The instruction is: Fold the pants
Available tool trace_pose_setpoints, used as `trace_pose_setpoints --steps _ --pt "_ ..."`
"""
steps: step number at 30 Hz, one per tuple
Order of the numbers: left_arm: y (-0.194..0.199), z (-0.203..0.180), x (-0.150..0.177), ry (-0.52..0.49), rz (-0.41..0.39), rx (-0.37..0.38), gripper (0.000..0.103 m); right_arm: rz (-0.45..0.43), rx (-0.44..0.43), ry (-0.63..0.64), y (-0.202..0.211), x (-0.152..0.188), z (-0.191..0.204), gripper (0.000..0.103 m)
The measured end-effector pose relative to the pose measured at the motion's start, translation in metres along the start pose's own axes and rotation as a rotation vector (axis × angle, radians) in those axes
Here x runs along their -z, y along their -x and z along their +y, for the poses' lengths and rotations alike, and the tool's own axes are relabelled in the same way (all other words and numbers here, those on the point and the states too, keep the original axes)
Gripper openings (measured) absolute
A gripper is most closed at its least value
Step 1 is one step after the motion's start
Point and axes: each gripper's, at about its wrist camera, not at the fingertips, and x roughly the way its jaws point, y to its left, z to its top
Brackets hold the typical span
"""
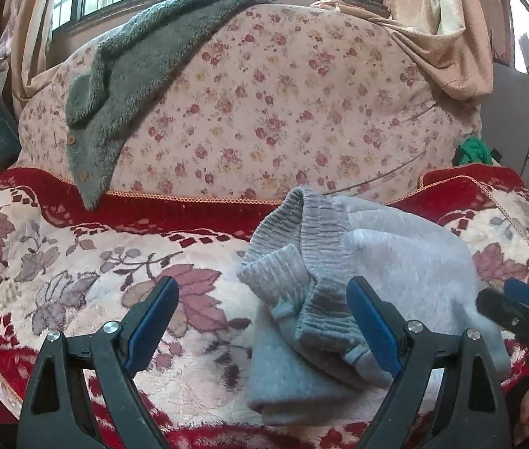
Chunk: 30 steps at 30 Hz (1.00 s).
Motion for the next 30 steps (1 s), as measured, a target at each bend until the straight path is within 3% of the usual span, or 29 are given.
trace_pose_setpoints --steps 30 --pt "0.0 -0.019 0.0 -0.053 0.0 -0.008 0.091 0.009 -0.021 0.027 0.005 0.005 0.008 0.102"
